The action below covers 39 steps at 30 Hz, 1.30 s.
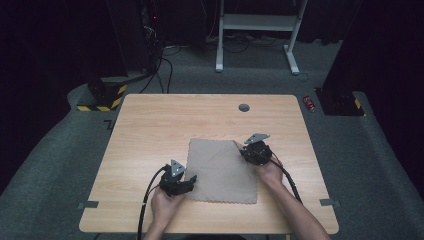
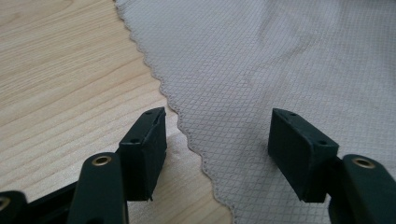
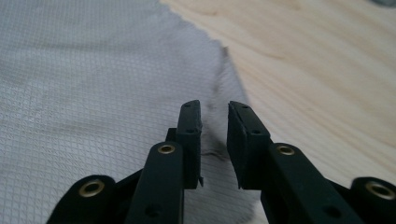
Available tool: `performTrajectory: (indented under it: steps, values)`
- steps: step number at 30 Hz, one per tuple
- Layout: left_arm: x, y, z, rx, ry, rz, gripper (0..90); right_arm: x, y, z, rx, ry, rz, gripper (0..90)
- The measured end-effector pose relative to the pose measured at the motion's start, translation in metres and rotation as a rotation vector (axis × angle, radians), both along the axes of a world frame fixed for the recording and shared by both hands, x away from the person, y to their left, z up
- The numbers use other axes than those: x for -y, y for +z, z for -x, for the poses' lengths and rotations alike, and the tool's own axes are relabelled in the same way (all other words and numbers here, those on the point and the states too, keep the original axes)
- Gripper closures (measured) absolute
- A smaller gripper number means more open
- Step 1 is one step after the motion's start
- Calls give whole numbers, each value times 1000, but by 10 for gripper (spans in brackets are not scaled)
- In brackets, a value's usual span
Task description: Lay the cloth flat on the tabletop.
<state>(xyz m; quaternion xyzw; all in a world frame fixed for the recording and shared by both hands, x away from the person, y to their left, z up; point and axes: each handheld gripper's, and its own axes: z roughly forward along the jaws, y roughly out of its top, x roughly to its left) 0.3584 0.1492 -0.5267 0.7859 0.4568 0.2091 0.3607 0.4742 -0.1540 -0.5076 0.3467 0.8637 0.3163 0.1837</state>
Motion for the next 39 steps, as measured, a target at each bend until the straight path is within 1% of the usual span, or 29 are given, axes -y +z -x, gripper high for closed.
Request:
performTrajectory:
  steps: [2, 3, 5, 6, 7, 8, 9, 11, 12, 14, 15, 16, 17, 18, 20, 22, 23, 24, 25, 26, 27, 28, 29, 30, 32, 33, 36, 38, 39]
  values:
    - [0, 0, 0, 0, 1, 0, 370, -3, -5, -2, -9, -8, 3, 743]
    - [0, 0, 0, 0, 2, 0, 369, -2, -5, -5, -24, -23, -9, 766]
    - [0, 0, 0, 0, 2, -1, 368, -2, -4, -7, -19, -34, 16, 854]
    - [0, 0, 0, 0, 2, 0, 368, -2, -3, -8, -14, -34, 35, 881]
    - [0, 0, 0, 0, 3, -1, 368, -2, -2, -9, -13, -39, 46, 885]
    - [0, 0, 0, 0, 3, -1, 367, -2, -1, -11, -11, -47, 64, 887]
    - [0, 0, 0, 0, 4, -1, 367, -2, -1, -13, -7, -54, 69, 889]
    - [0, 0, 0, 1, 6, -1, 367, 2, 2, -18, 6, -81, 63, 891]
    - [1, 0, 0, 1, 8, -1, 367, 4, 4, -22, 0, -106, 54, 891]
    - [1, 0, 0, 0, 9, -1, 367, 9, 8, -31, 11, -145, 67, 891]
    - [1, 0, 1, 1, 9, -1, 366, 10, 9, -34, 15, -156, 62, 891]
    - [1, 0, 1, 1, 10, -1, 366, 12, 10, -40, 3, -176, 62, 890]
    - [1, 0, 1, 1, 10, -1, 366, 12, 10, -44, -3, -183, 72, 887]
    - [1, 0, 1, 0, 10, 0, 366, 12, 9, -48, -12, -195, 82, 879]
    - [1, 0, 1, 0, 10, 0, 366, 13, 7, -48, -15, -214, 72, 808]
    - [0, 0, 0, -1, 9, 0, 366, 13, 9, -43, -7, -212, 58, 754]
    - [1, 0, 0, -1, 9, 1, 366, 13, 11, -39, 0, -206, 51, 751]
    - [0, 0, -1, -2, 5, 0, 367, 13, 14, -34, 10, -192, 37, 747]
    - [1, 0, -2, -1, 6, 3, 371, 12, 18, -26, 16, -170, 11, 743]
    - [1, 0, -3, 1, 7, 1, 381, 11, 20, -18, 17, -145, 2, 739]
    - [2, 1, -6, -2, 5, 0, 382, 10, 20, -12, 17, -121, 4, 735]
    - [2, 1, -8, -3, 4, -2, 387, 7, 19, -2, 8, -87, 9, 728]
    - [4, 2, -12, -1, 9, -4, 389, 5, 17, 4, 1, -70, 14, 724]
    - [5, 3, -15, 0, 9, -15, 397, 2, 13, 12, -4, -45, 25, 718]
    - [7, 6, -23, 10, 9, -33, 396, 1, 7, 20, -17, -39, 25, 703]
    - [8, 7, -27, 13, 11, -35, 400, 2, 4, 24, -28, -39, 15, 697]
    - [9, 9, -38, 13, 7, -49, 402, 4, -2, 26, -54, -65, -3, 681]
    - [11, 8, -46, 1, 10, -83, 402, 9, -5, 27, -54, -77, -38, 677]
    - [10, 6, -49, 9, 10, -94, 401, 10, -6, 27, -49, -78, -49, 676]
